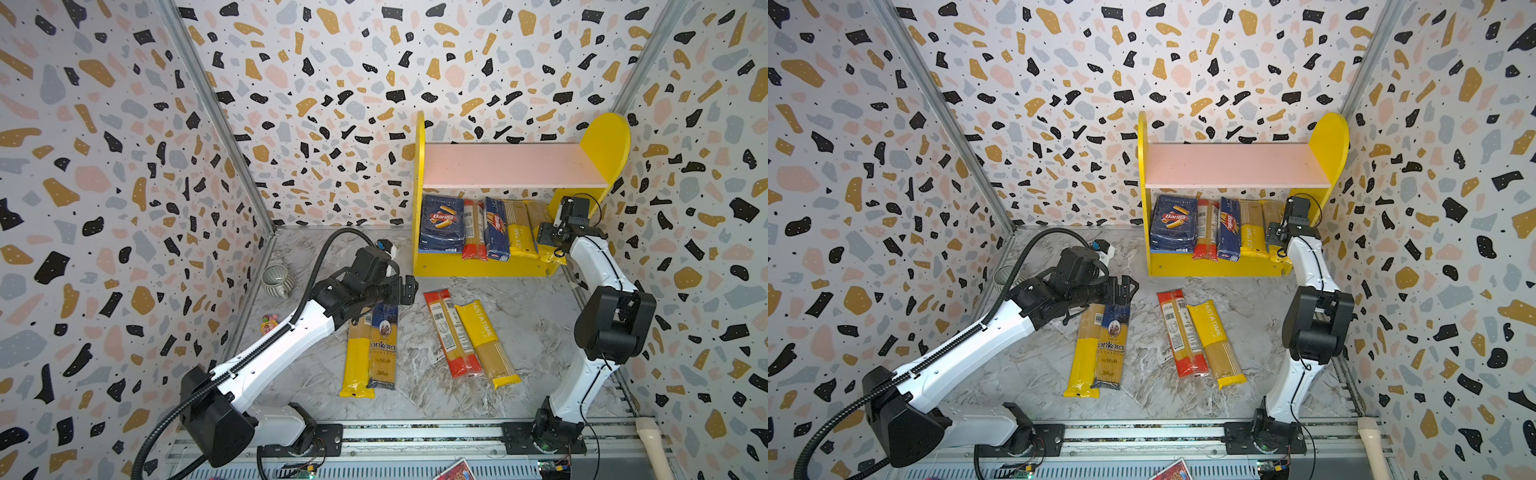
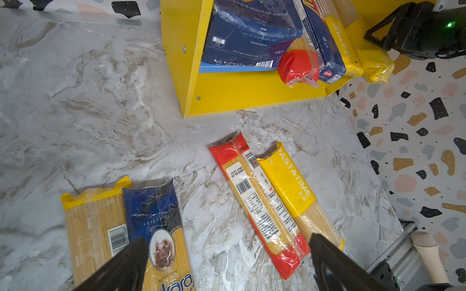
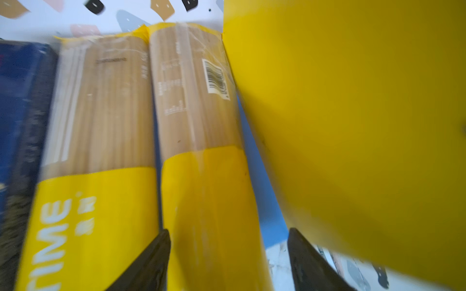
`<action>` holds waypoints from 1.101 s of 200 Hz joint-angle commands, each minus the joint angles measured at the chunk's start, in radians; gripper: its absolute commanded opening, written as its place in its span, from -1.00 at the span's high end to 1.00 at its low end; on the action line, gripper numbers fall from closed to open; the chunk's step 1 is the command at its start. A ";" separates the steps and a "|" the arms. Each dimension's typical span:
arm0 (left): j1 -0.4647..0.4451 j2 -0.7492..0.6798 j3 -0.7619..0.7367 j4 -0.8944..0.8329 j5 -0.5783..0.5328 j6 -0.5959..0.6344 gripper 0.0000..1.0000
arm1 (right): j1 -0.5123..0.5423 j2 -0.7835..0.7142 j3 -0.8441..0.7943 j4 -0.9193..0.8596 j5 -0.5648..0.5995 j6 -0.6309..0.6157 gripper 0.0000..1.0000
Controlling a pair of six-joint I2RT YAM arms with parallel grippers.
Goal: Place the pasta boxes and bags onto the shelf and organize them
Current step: 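Stand the yellow-banded bag upright on the shelf beside the other bags, then open the right gripper and draw it back from the shelf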
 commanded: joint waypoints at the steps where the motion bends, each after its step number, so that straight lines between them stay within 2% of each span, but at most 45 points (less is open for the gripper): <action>1: 0.004 -0.047 -0.015 0.025 -0.008 -0.008 -0.99 | 0.057 -0.119 -0.062 0.038 0.066 0.034 -0.54; 17: 0.004 -0.065 -0.049 0.032 -0.042 -0.006 -0.99 | 0.088 -0.172 -0.133 0.038 0.088 0.037 -0.59; 62: 0.004 -0.085 -0.118 0.066 0.013 0.008 -0.99 | 0.147 -0.406 -0.383 0.072 0.131 0.090 -0.76; 90: 0.004 -0.170 -0.178 0.101 -0.067 0.018 -0.99 | 0.226 -0.549 -0.466 0.029 0.210 0.144 -0.82; 119: 0.004 -0.292 -0.274 0.157 -0.178 -0.003 -0.99 | 0.403 -0.673 -0.511 -0.058 0.289 0.225 -0.86; 126: 0.004 -0.325 -0.305 0.186 -0.189 -0.010 -0.99 | 0.456 -0.705 -0.529 -0.072 0.319 0.252 -1.00; 140: 0.004 -0.378 -0.349 0.227 -0.192 -0.018 -0.99 | 0.587 -0.766 -0.573 -0.089 0.404 0.309 -0.98; 159: 0.004 -0.406 -0.361 0.229 -0.224 -0.029 -0.99 | 0.729 -0.823 -0.634 -0.085 0.426 0.375 -0.98; 173: 0.004 -0.414 -0.363 0.229 -0.244 -0.019 -0.99 | 0.810 -0.842 -0.654 -0.102 0.420 0.420 -0.98; 191: 0.004 -0.423 -0.359 0.231 -0.245 -0.012 -0.99 | 0.915 -0.861 -0.670 -0.132 0.470 0.469 -0.98; 220: 0.004 -0.456 -0.372 0.260 -0.243 -0.035 -0.99 | 1.014 -0.895 -0.702 -0.176 0.493 0.526 -0.98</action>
